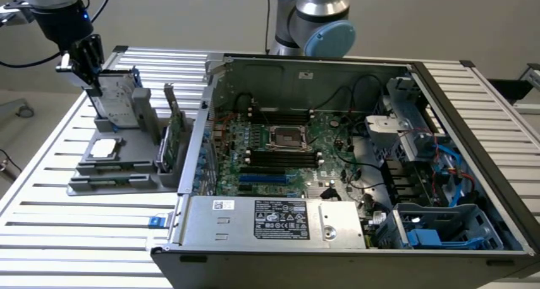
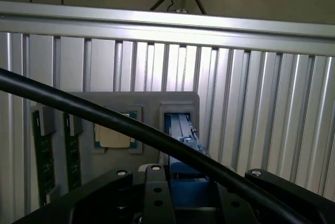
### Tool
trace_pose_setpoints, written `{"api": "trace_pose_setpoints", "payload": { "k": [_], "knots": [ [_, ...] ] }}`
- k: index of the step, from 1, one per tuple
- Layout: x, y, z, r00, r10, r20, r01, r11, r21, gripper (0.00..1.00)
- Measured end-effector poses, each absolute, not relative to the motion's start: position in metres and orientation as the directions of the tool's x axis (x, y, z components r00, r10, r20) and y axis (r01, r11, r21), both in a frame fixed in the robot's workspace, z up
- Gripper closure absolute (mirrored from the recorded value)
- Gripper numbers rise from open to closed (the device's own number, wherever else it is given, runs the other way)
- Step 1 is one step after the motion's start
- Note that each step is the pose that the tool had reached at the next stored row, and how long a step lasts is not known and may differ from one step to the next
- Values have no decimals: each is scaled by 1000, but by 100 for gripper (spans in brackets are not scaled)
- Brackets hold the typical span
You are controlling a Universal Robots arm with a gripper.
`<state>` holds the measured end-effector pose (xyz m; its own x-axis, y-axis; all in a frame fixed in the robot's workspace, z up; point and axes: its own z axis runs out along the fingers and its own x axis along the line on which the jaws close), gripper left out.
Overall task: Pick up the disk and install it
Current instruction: 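Pick up the disk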
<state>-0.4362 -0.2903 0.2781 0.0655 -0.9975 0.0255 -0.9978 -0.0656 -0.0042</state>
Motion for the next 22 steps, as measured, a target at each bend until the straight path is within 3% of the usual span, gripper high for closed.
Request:
{"api": "trace_pose_setpoints", "payload": {
  "k": [22],
  "knots": [
    [-436, -290, 287, 67, -998, 21, -998, -67, -5, 67]
  ]
}}
